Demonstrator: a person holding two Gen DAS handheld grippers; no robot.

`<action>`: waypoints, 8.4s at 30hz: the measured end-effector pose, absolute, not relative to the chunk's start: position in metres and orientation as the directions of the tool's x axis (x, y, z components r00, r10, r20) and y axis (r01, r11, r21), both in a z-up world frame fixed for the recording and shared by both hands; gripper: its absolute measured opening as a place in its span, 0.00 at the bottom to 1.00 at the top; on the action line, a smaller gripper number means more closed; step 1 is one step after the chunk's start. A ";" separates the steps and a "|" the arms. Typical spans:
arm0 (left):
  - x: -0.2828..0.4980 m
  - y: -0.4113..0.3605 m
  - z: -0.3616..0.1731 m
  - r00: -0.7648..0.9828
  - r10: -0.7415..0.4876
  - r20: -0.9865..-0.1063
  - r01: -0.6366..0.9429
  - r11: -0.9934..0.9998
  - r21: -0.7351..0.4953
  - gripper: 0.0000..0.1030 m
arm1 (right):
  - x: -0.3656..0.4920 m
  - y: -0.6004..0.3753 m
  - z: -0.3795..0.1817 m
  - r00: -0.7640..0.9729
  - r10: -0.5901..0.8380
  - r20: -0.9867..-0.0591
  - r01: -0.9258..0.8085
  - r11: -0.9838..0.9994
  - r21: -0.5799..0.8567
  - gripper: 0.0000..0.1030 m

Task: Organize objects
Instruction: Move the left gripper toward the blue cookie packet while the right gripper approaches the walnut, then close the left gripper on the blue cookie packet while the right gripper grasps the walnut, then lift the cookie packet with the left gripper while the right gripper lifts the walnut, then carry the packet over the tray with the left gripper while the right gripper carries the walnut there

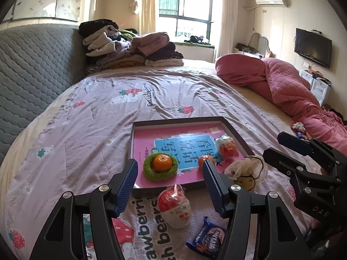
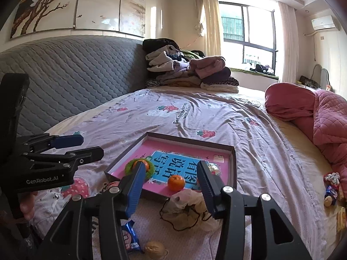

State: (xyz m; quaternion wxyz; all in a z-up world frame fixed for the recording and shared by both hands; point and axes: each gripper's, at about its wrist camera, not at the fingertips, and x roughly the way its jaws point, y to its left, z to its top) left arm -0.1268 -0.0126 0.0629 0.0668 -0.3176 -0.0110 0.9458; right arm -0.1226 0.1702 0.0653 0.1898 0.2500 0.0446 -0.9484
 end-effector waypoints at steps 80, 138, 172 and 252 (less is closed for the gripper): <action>-0.055 0.031 -0.047 -0.600 0.202 -0.774 -0.287 -0.957 -0.027 0.61 | -0.068 0.177 -0.036 -0.572 -0.331 -0.750 0.502 -0.865 -0.001 0.48; -0.092 0.042 -0.074 -0.552 0.240 -0.798 -0.332 -0.942 -0.054 0.61 | -0.104 0.155 -0.068 -0.531 -0.288 -0.797 0.570 -0.817 -0.084 0.48; -0.096 0.030 -0.072 -0.561 0.287 -0.776 -0.314 -0.942 -0.121 0.55 | -0.106 0.176 -0.057 -0.520 -0.386 -0.762 0.544 -0.838 0.054 0.33; -0.133 -0.007 0.068 -0.823 0.166 -0.543 -0.156 -0.986 -0.066 0.55 | -0.138 0.188 0.075 -0.752 -0.457 -0.475 0.435 -0.885 0.165 0.33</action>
